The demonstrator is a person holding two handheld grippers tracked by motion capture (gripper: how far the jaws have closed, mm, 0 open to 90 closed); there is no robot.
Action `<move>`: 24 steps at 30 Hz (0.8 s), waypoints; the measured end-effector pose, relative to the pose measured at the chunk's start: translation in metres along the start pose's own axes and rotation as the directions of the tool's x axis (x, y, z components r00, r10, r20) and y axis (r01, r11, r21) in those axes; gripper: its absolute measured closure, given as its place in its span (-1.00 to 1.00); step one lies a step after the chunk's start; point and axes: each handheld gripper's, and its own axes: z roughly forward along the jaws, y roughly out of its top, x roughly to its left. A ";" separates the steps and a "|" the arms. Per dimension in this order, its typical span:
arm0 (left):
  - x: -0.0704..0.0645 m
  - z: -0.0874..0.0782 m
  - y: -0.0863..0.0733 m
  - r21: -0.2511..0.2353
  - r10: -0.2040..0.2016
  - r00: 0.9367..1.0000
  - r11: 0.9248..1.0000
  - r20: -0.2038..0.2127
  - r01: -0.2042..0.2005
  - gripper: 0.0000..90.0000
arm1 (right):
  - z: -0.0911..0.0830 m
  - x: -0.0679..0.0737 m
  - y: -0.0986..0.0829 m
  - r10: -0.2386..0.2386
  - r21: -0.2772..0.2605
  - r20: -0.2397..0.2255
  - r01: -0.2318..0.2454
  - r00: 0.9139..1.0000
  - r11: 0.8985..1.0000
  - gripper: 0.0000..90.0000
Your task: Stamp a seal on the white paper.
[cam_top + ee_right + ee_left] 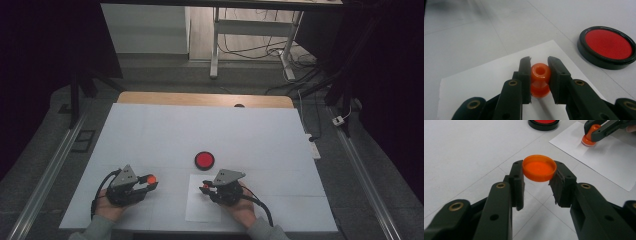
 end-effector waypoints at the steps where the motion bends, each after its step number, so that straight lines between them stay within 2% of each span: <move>1: 0.000 0.000 0.000 0.000 0.000 1.000 1.000 0.000 0.000 0.43 | 0.000 0.000 0.000 0.000 0.000 0.000 0.000 1.000 1.000 0.61; 24: -0.001 0.001 0.001 -0.004 -0.002 1.000 1.000 -0.002 0.002 0.43 | 0.000 0.000 -0.001 0.001 0.000 -0.002 -0.001 1.000 1.000 0.61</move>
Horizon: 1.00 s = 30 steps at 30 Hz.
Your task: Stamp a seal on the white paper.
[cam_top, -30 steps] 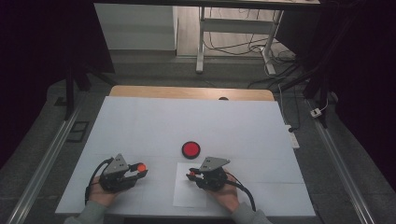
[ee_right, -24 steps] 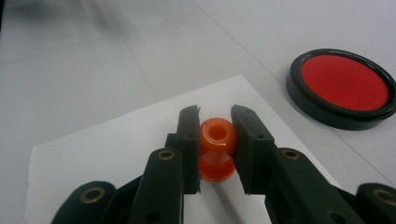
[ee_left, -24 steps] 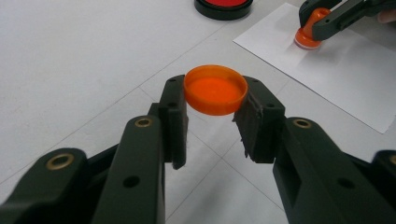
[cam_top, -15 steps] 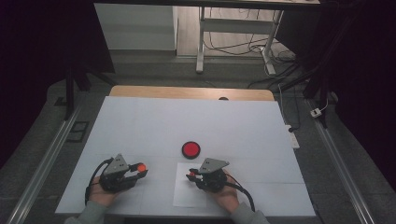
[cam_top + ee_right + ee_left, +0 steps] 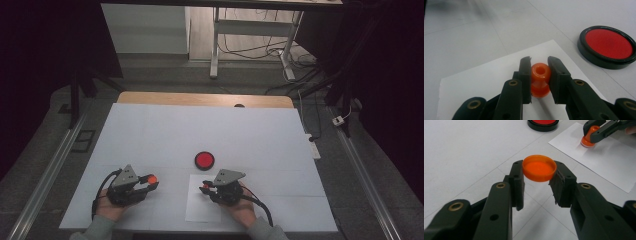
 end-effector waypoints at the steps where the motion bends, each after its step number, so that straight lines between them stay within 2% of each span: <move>1: 0.000 0.000 0.000 0.000 0.000 1.000 1.000 0.000 0.000 0.43 | 0.000 0.000 0.000 -0.001 0.001 0.000 0.001 1.000 1.000 0.61; 30: 0.000 0.001 0.000 0.003 0.003 1.000 1.000 -0.002 -0.003 0.43 | 0.000 0.000 0.001 0.001 0.003 0.003 -0.001 1.000 1.000 0.61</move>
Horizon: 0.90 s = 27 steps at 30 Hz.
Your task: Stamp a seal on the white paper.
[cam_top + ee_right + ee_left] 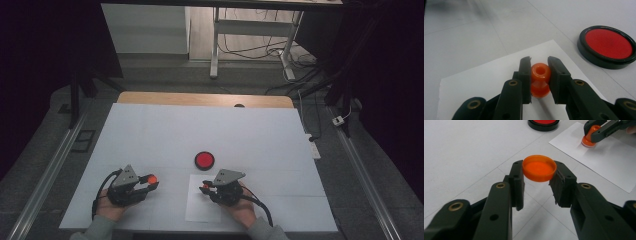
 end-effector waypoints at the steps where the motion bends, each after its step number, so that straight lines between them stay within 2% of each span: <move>1: 0.000 0.000 0.000 -0.001 0.000 1.000 1.000 -0.001 0.000 0.43 | 0.000 0.000 0.000 0.001 0.000 -0.001 -0.001 1.000 1.000 0.61; 4: 0.001 0.000 0.000 -0.001 -0.001 1.000 1.000 -0.001 0.001 0.43 | 0.000 -0.001 0.000 0.005 -0.001 -0.003 -0.005 1.000 1.000 0.60; 7: 0.001 -0.001 0.000 -0.003 0.000 1.000 1.000 0.001 0.000 0.43 | 0.000 -0.004 0.000 0.033 -0.010 -0.017 -0.033 0.999 0.999 0.59; 9: 0.001 -0.001 0.000 -0.005 0.000 1.000 1.000 0.001 0.000 0.43 | -0.004 -0.007 0.001 0.071 -0.040 -0.027 -0.073 0.997 0.997 0.59; 11: 0.001 -0.001 0.000 -0.007 0.000 1.000 1.000 0.001 0.000 0.43 | -0.010 -0.010 0.004 0.114 -0.089 -0.038 -0.117 0.993 0.989 0.60; 16: 0.002 -0.001 0.000 -0.005 0.001 1.000 1.000 0.005 -0.001 0.42 | -0.023 -0.013 0.011 0.128 -0.133 -0.049 -0.134 0.991 0.982 0.60; 27: 0.000 0.000 0.000 -0.005 0.003 1.000 1.000 0.001 -0.003 0.42 | -0.036 -0.017 0.014 0.129 -0.152 -0.038 -0.133 0.991 0.979 0.60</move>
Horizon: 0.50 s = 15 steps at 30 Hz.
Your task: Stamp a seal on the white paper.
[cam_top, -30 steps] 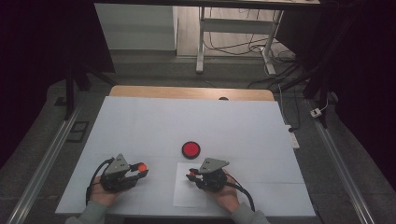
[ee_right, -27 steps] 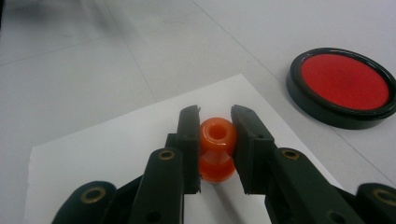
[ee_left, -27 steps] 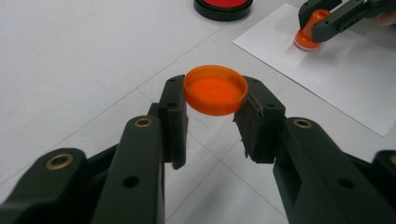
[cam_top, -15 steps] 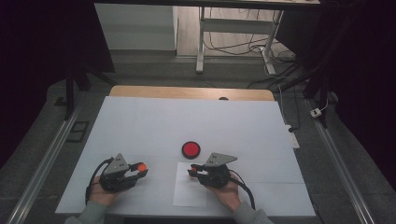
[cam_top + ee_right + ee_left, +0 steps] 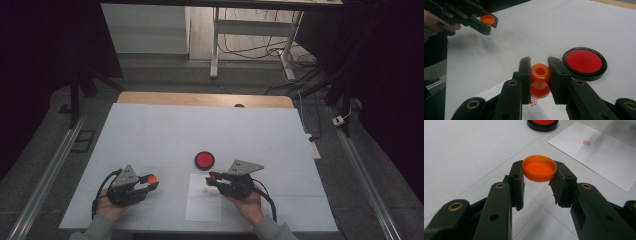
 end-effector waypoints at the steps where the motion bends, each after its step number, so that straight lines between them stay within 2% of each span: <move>1: 0.000 0.000 0.000 0.000 0.000 1.000 1.000 0.000 0.000 0.42 | -0.001 0.000 0.000 0.001 -0.001 0.001 -0.001 1.000 1.000 0.60; 15: 0.000 0.000 0.000 0.001 0.004 1.000 1.000 0.003 -0.004 0.42 | -0.012 -0.005 0.005 0.006 -0.031 0.026 -0.006 1.000 0.999 0.60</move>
